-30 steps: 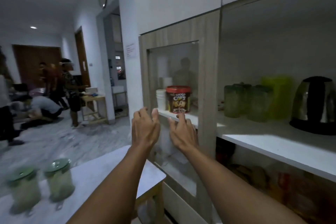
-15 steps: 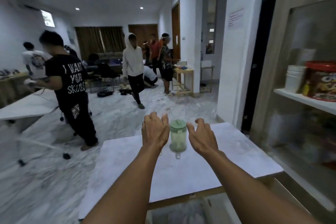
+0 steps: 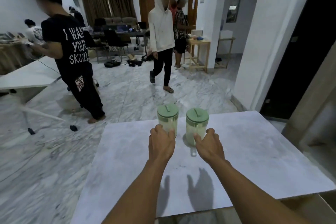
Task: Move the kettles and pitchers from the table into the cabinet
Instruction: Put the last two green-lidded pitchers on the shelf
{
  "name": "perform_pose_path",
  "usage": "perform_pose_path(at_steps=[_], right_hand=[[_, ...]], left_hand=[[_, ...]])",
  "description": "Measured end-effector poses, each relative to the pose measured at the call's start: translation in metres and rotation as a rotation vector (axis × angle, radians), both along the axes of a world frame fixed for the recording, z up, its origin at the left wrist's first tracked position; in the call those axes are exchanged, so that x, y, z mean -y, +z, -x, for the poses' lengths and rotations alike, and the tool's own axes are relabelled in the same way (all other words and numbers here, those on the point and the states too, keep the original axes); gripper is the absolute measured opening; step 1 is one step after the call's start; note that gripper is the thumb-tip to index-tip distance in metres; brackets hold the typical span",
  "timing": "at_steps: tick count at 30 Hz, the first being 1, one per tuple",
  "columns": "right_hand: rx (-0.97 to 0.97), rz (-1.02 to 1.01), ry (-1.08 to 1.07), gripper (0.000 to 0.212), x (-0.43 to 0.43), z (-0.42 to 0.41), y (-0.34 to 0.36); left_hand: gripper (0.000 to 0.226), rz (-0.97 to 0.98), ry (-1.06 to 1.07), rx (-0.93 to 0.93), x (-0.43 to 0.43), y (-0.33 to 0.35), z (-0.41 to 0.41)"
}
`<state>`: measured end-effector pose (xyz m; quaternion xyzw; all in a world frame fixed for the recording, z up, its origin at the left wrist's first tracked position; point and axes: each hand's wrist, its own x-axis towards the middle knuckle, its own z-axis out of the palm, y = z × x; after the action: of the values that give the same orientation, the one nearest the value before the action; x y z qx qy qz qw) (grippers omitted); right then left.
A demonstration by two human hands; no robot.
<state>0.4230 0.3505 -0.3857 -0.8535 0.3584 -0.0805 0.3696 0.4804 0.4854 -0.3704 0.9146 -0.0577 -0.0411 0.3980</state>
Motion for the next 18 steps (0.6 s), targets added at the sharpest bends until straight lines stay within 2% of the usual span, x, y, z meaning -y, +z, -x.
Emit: perform_pose_path(at_steps=[4,11,18], right_hand=[[-0.059,-0.110,-0.100,0.059,0.027,-0.047,-0.031],[-0.129,-0.197,-0.186,0.058,0.053,-0.088,-0.073],[-0.020,-0.199,-0.156,0.040,0.053,-0.094,-0.079]], left_hand=[[0.050,0.012,0.040,-0.112,0.031,-0.030,-0.044],[0.068,0.114,0.176,-0.271,0.072,-0.072,-0.098],[0.033,0.156,0.235,-0.202,0.085,-0.081,-0.105]])
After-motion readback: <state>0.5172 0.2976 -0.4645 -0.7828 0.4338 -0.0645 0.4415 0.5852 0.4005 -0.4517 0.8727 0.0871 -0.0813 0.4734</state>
